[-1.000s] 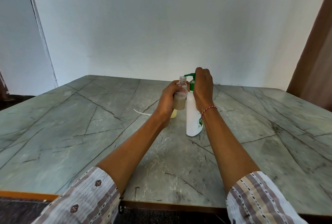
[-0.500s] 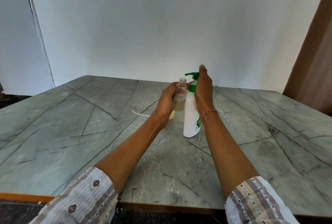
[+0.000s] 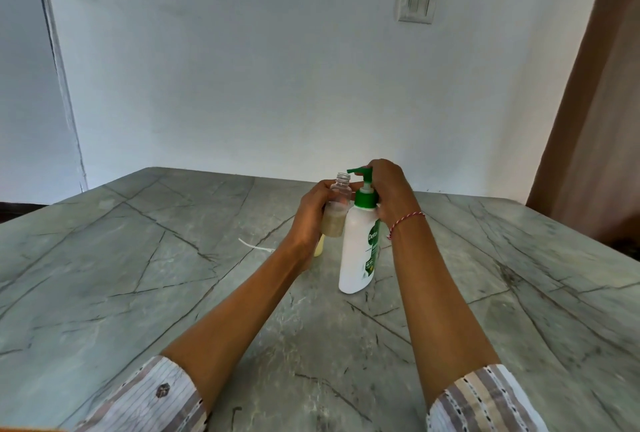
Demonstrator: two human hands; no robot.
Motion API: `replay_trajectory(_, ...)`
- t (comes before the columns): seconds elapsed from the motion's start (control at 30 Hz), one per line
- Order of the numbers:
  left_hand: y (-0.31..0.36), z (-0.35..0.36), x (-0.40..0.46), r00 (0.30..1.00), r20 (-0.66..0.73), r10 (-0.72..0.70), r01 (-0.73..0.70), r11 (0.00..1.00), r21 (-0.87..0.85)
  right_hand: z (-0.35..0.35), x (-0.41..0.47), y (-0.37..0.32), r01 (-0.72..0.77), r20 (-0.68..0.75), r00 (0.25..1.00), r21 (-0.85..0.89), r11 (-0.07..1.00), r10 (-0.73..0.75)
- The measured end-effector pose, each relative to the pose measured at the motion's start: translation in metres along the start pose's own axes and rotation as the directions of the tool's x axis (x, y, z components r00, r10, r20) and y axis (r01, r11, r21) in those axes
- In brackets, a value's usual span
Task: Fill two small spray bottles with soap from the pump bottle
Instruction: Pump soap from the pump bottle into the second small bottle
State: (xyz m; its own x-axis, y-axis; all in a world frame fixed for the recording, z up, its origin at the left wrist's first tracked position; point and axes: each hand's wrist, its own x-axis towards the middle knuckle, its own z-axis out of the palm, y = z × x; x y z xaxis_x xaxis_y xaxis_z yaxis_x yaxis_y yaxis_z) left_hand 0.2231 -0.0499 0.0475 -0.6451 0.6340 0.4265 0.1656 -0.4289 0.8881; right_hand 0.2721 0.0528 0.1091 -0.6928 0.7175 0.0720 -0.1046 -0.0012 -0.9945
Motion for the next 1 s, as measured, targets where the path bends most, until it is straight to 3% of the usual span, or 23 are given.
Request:
replay_trajectory(0.17,-0.001,0.002,0.0,1.0,0.003,0.0,0.0,1.0,0.022,-0.016,0.009,-0.012,-0.163,0.143,0.971,-0.183,0.97,0.19)
replay_trajectory(0.3,-0.002,0.002,0.0,1.0,-0.006,-0.008,0.009,0.999,0.046,-0.014,0.013,-0.014,-0.239,0.089,0.955,-0.337,0.911,0.283)
replay_trajectory(0.37,-0.002,0.002,0.0,1.0,-0.014,-0.007,0.008,0.999,0.049,-0.013,0.014,-0.015,-0.244,0.099,0.953,-0.306,0.92,0.285)
replay_trajectory(0.73,0.002,0.006,-0.001,0.999,-0.042,0.015,-0.014,1.0,0.021,-0.01,0.011,-0.017,-0.086,0.15,0.972,-0.48,0.873,0.179)
replay_trajectory(1.0,0.003,0.007,-0.003,1.0,-0.024,-0.001,0.002,0.999,0.044,-0.006,0.017,-0.02,-0.08,0.135,0.97,-0.604,0.793,0.2)
